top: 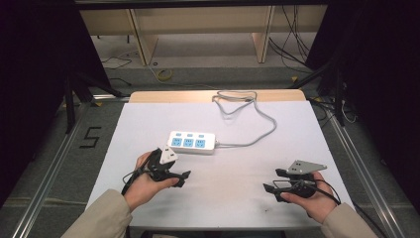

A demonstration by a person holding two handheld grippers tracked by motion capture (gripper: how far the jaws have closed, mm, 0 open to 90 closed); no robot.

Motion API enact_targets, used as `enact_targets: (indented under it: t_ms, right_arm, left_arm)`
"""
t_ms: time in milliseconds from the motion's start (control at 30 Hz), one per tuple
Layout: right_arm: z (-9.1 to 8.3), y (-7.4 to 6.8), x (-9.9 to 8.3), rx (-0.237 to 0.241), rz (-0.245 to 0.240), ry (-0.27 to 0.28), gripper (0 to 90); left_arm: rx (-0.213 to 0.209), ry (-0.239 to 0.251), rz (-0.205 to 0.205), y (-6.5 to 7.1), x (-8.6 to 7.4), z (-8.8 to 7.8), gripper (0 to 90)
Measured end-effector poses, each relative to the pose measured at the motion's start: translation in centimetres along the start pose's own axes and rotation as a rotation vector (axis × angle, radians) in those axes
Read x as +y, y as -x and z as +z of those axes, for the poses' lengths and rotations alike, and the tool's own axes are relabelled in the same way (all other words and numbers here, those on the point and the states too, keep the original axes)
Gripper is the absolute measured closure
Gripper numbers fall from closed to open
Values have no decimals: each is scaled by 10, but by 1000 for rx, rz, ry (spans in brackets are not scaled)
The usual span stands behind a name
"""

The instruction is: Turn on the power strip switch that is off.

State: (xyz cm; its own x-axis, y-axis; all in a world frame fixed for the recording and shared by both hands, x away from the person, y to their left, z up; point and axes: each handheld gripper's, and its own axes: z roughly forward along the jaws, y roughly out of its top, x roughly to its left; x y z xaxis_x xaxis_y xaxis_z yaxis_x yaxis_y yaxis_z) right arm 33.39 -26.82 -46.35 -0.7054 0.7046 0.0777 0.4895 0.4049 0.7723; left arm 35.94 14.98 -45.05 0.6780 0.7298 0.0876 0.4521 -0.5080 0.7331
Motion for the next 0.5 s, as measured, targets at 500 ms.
enact_targets:
  t_ms: [500]
  right_arm:
    - [0,0,1,-2,-17,-4,268]
  left_arm:
    - [-1,3,51,11,-13,-10,162]
